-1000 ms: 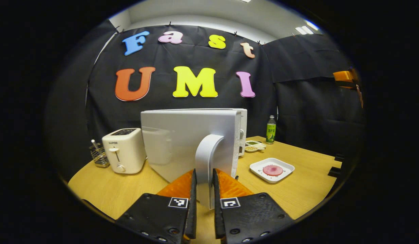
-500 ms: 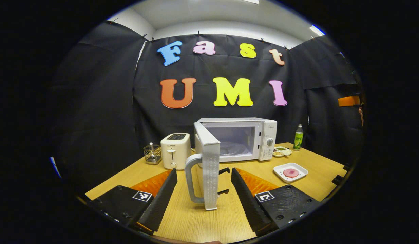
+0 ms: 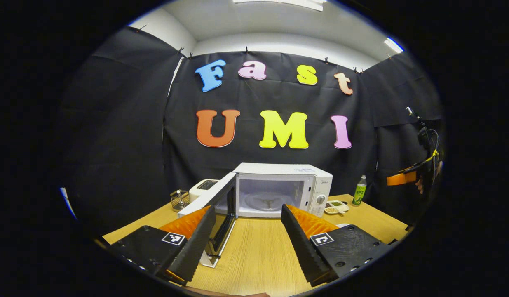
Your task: Open the microwave oven with the left hand, put the food in, and close the microwave oven.
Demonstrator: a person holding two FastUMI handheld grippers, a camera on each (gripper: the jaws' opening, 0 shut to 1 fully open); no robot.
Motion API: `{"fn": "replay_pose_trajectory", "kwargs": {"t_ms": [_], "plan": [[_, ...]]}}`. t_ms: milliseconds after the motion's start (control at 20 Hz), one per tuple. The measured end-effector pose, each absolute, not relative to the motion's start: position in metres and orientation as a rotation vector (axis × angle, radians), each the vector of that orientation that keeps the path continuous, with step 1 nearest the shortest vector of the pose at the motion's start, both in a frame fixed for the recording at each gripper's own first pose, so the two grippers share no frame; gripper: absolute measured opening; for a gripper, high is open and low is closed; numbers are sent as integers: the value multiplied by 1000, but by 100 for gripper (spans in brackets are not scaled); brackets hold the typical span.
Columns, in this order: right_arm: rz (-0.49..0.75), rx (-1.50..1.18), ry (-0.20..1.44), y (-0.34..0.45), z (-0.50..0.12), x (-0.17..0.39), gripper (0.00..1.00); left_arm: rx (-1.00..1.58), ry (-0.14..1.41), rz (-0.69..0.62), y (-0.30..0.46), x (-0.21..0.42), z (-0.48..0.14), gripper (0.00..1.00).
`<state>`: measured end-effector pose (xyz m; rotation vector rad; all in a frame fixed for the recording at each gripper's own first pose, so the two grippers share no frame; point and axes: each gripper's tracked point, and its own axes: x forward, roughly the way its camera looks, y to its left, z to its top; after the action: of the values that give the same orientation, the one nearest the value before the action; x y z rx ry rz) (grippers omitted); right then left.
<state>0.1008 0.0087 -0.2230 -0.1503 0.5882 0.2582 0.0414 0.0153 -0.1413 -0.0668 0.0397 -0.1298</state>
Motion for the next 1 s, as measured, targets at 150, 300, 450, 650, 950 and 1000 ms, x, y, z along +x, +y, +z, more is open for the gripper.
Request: {"fn": "replay_pose_trajectory", "kwargs": {"t_ms": [150,300,450,650,950,1000], "plan": [[285,-179,753,6,-277,127,99,-79,17,-140,3,51,-119,82],[325,-152,952,5,-330,135,99,-102,-15,-150,-4,61,-99,82],[317,-126,1110,-4,-377,144,96,-99,-33,-151,-11,67,-88,82],[337,-16,1320,2,-437,140,68,-84,-33,-147,-17,66,-84,94],[447,160,1514,28,-481,134,27,-87,-36,-111,-8,66,-78,95],[487,225,1572,32,-479,130,36,-75,-30,-107,-7,65,-78,95]]}}
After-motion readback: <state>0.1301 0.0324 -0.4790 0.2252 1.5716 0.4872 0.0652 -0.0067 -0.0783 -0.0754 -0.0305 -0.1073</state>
